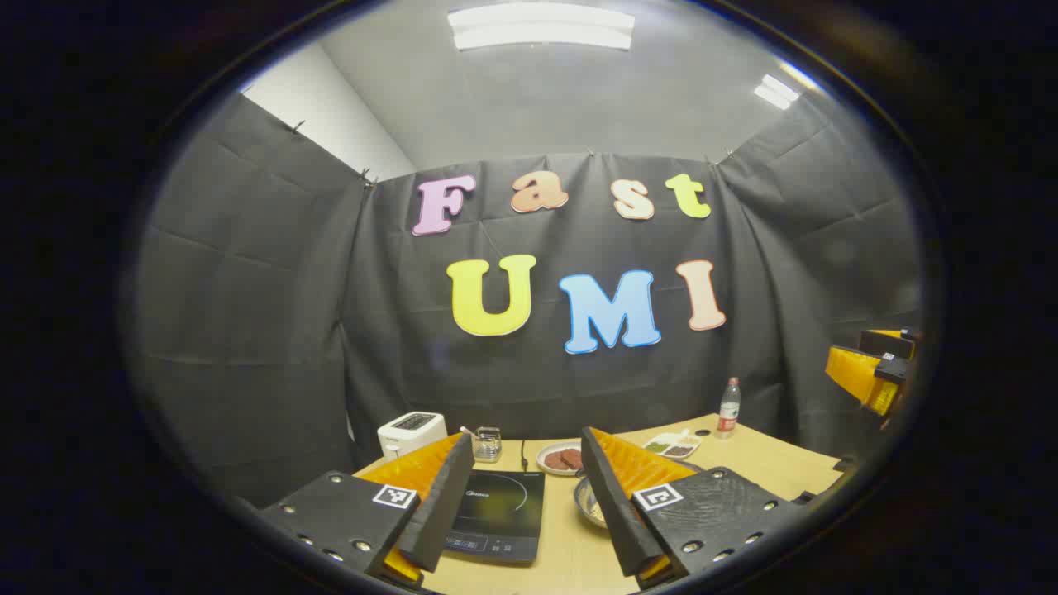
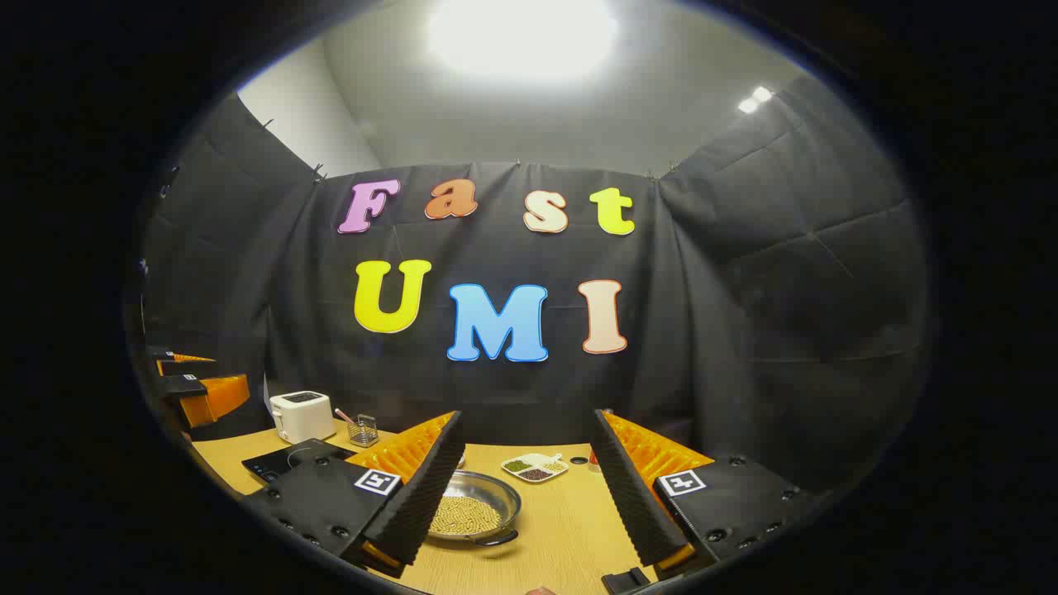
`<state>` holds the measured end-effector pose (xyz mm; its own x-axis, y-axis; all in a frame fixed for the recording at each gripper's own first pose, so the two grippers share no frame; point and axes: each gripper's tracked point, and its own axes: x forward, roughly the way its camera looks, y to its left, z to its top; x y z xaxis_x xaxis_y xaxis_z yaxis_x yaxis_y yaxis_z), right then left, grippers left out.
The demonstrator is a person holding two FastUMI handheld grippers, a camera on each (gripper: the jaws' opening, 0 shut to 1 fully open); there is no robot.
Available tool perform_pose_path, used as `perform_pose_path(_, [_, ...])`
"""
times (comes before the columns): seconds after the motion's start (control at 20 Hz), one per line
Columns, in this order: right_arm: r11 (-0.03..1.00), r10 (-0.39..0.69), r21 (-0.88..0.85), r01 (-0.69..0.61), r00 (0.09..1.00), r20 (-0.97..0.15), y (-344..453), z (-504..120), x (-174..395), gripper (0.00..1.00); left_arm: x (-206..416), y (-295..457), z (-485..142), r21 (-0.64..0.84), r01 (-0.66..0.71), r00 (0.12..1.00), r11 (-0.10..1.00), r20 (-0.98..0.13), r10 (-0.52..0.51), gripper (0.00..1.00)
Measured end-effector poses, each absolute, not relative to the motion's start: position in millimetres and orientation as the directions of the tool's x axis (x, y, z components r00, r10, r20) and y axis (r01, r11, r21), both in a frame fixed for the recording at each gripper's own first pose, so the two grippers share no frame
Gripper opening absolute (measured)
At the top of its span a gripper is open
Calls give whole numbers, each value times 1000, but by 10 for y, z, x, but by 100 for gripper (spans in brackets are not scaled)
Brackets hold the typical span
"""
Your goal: First push the handle of the pot to place it horizontally, then grasp the pot with both hands and set it on the induction cooktop.
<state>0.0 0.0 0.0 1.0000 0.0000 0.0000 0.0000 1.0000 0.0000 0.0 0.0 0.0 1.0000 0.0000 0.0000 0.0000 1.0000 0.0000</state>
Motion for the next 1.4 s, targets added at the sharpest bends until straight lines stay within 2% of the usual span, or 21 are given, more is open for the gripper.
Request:
perform_pose_path(0.3, [1000,-10,-2,10,1000,6,-16,34,-46,97,-58,-3,14,1,1,1000,1000,5,-1,80])
perform_pose_path(0.35, [1000,-9,-5,9,1000,8,-10,36,-44,96,-63,-11,2,-1,1,1000,1000,3,-1,77])
perform_pose_path(0.4, [1000,-8,-8,8,1000,8,-1,34,-48,96,-74,-1,8,-2,1,1000,1000,3,-1,82])
perform_pose_path(0.5, [1000,-8,-13,8,1000,6,1,25,-69,97,-93,5,2,-3,0,1000,1000,2,0,77])
perform_pose_path(0.55, [1000,-12,-16,12,1000,6,-4,24,-70,97,-92,6,-13,-5,1,1000,1000,0,-1,80])
perform_pose_path(1.15, [1000,-8,-27,8,1000,-16,32,5,-13,97,-64,98,8,-2,-3,1000,1000,5,3,80])
perform_pose_path(1.25, [999,-9,-31,8,1000,-23,49,4,-1,95,-46,108,11,-3,-1,1000,1000,5,1,80])
perform_pose_path(1.35, [999,-20,-45,19,1000,-17,39,16,15,88,-25,107,-7,-7,3,1000,1000,4,-3,80])
perform_pose_path(1.4, [998,-28,-58,28,1000,-6,32,40,25,82,-19,116,-10,-5,4,1000,1000,2,-4,80])
